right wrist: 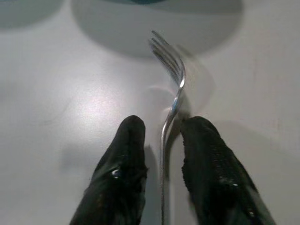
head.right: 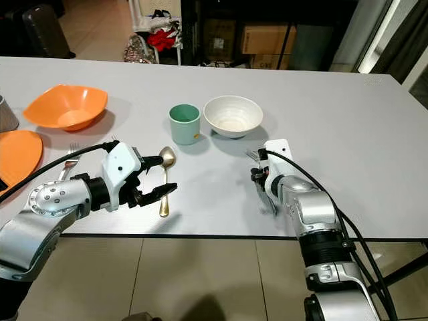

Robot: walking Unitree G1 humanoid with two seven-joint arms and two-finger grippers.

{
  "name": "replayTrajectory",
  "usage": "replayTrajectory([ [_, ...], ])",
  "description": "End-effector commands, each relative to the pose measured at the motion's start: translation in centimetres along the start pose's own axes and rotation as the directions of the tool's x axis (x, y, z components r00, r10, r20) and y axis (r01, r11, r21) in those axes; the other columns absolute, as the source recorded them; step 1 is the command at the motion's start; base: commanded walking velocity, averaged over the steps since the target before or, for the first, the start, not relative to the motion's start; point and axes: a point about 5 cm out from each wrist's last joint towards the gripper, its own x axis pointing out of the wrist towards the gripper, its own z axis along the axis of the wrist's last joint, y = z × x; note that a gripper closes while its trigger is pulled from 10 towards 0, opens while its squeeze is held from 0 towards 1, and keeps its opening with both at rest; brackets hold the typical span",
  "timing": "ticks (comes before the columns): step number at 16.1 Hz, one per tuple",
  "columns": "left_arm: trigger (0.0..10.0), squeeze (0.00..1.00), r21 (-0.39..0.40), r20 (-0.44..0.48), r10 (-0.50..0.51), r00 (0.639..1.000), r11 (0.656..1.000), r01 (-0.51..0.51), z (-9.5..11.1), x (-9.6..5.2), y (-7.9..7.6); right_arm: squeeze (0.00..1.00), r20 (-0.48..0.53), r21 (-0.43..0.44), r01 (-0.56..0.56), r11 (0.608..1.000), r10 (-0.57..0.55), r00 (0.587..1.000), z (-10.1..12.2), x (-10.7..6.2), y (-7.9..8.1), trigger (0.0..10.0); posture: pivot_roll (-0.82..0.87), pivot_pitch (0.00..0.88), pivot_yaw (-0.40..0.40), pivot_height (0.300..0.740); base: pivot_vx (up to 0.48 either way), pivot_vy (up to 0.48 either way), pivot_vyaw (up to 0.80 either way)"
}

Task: Setting the table

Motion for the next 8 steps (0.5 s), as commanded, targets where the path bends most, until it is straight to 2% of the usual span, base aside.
replayTrajectory([
  [1, 10.0, 0.00, 0.008, 0.002, -0.005, 1.000, 1.000, 0.005, 0.33, -0.09, 0.10, 0.00, -0.010, 0.016, -0.001, 1.000, 0.001, 1.000, 0.22, 0.03, -0.17, 0.0, 0.04, 0.000, -0.008, 0.740, 0.000, 0.000, 0.00],
  [8, 10.0, 0.00, 0.009, 0.002, -0.011, 1.000, 1.000, 0.011, 0.34, -0.02, 0.12, 0.00, -0.029, 0.067, -0.002, 0.998, 0.004, 1.000, -0.09, -0.02, -0.22, 0.0, 0.03, 0.000, -0.004, 0.740, 0.000, 0.000, 0.00],
])
